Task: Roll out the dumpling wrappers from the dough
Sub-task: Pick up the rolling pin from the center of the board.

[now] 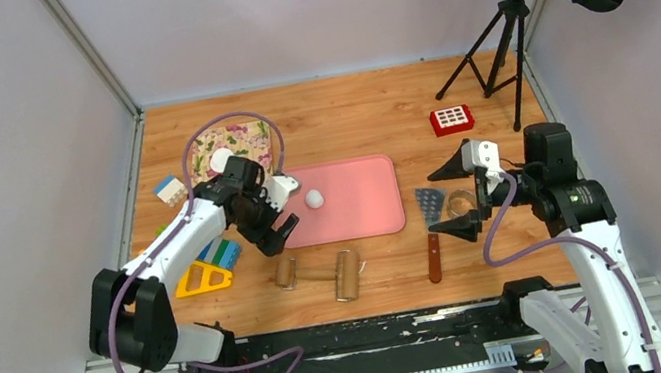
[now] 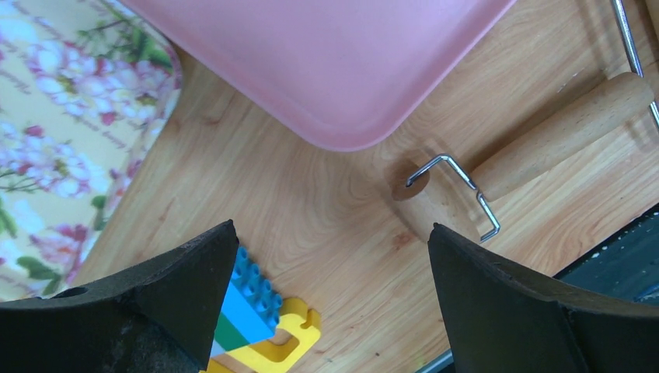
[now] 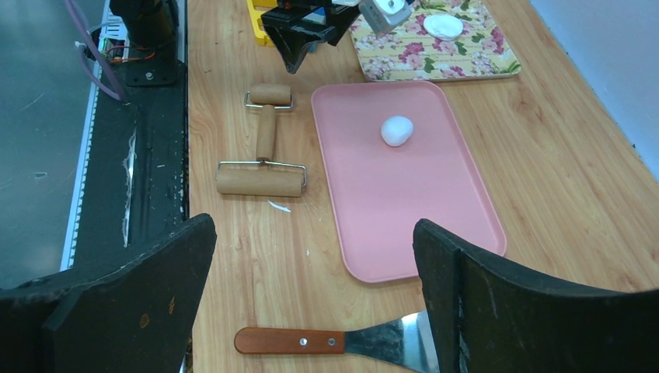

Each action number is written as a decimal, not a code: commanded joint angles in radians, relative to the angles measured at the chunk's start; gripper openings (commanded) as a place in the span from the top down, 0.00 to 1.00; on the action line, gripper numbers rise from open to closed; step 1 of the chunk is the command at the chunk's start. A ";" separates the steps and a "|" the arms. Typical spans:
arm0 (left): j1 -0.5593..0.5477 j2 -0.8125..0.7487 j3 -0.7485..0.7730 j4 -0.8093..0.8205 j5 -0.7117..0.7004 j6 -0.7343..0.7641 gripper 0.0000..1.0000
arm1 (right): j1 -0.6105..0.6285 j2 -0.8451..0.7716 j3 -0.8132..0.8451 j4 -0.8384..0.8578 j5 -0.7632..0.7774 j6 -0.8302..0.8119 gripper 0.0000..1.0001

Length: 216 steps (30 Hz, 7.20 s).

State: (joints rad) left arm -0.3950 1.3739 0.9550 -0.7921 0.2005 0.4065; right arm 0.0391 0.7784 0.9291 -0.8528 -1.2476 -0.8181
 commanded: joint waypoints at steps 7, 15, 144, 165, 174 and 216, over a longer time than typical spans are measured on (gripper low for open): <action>-0.038 0.140 0.043 -0.001 0.051 -0.073 0.00 | 0.007 0.016 -0.012 0.065 0.049 -0.030 0.00; -0.070 0.208 0.047 0.013 0.002 -0.126 0.02 | 0.005 0.027 -0.013 0.066 0.067 -0.037 0.00; -0.284 -0.119 0.857 -0.176 0.377 -0.076 0.00 | 0.463 0.618 0.305 0.592 0.063 0.637 1.00; -0.153 -0.008 0.485 0.665 0.842 -0.642 0.00 | 0.092 0.394 -0.024 1.947 0.373 2.060 1.00; -0.222 0.057 0.402 1.035 0.948 -0.954 0.00 | 0.108 0.371 -0.088 2.068 0.427 2.147 1.00; -0.290 0.084 0.670 -0.074 0.632 0.015 1.00 | 0.127 0.279 0.126 0.998 0.066 1.007 0.00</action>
State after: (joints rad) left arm -0.6968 1.5227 1.5581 -0.5831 0.8974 0.1123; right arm 0.1757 1.1191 1.0096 0.5358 -1.0912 0.6167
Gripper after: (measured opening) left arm 0.426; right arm 0.990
